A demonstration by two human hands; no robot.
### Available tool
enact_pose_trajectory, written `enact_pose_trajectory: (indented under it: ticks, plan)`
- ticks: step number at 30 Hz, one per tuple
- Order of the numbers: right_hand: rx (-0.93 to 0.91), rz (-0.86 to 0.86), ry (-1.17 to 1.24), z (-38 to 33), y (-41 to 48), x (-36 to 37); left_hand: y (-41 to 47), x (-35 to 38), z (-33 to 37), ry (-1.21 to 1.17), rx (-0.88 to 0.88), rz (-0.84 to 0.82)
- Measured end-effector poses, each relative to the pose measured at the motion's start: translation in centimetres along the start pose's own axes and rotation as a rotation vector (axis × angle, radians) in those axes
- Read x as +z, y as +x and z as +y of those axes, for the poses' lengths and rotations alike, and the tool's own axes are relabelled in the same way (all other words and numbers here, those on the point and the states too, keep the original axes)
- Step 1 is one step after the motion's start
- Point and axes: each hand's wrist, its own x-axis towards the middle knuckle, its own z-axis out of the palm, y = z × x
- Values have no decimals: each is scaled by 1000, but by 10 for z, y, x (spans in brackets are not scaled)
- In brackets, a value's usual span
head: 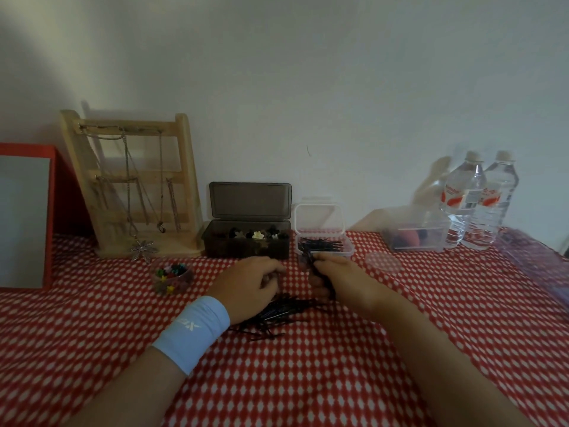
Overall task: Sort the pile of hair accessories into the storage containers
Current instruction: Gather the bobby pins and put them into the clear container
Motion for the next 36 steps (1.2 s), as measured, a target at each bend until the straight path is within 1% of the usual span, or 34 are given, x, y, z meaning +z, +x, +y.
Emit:
enact_pose_trajectory:
  ticks: [2,3,5,7,8,10,12,15,17,20,22,24,26,30,34,36]
  plan:
    - [38,-48,183,-1,0,2,0,5,2,-23,26,94]
    - [45,-73,213,-1,-1,4,1,6,2,-43,36,132]
    - [28,-125,209,-2,-4,5,1,8,5,-106,52,207]
    - [4,-169,148,-2,-7,7,0,8,8,-214,55,259]
    - [-5,-176,107,-2,-8,8,0,8,10,-292,55,255]
    - [-4,-159,17,-1,-9,10,-1,10,14,-448,65,178]
    - [-10,-138,-77,-1,-10,12,-1,13,17,-507,72,99]
    - [-13,-145,-165,0,-9,10,-2,15,20,-399,54,42]
    - [-17,-158,-141,0,-11,10,-3,15,21,-336,63,31]
    - [-28,-163,-85,-2,-11,12,-2,14,24,-404,91,31]
    - [-32,-172,-90,-2,-12,15,-1,14,28,-491,97,7]
    - [-34,-174,-101,-2,-11,16,-1,14,33,-505,111,-17]
    - [-36,-173,-107,-1,-11,16,-3,14,37,-458,136,8]
    - [-41,-214,-55,-1,-12,15,-2,7,37,-533,135,113]
    - [-16,-200,-142,-1,-11,16,2,3,32,-323,197,220]
    - [-14,-205,-129,-1,-11,16,1,4,31,-305,184,255]
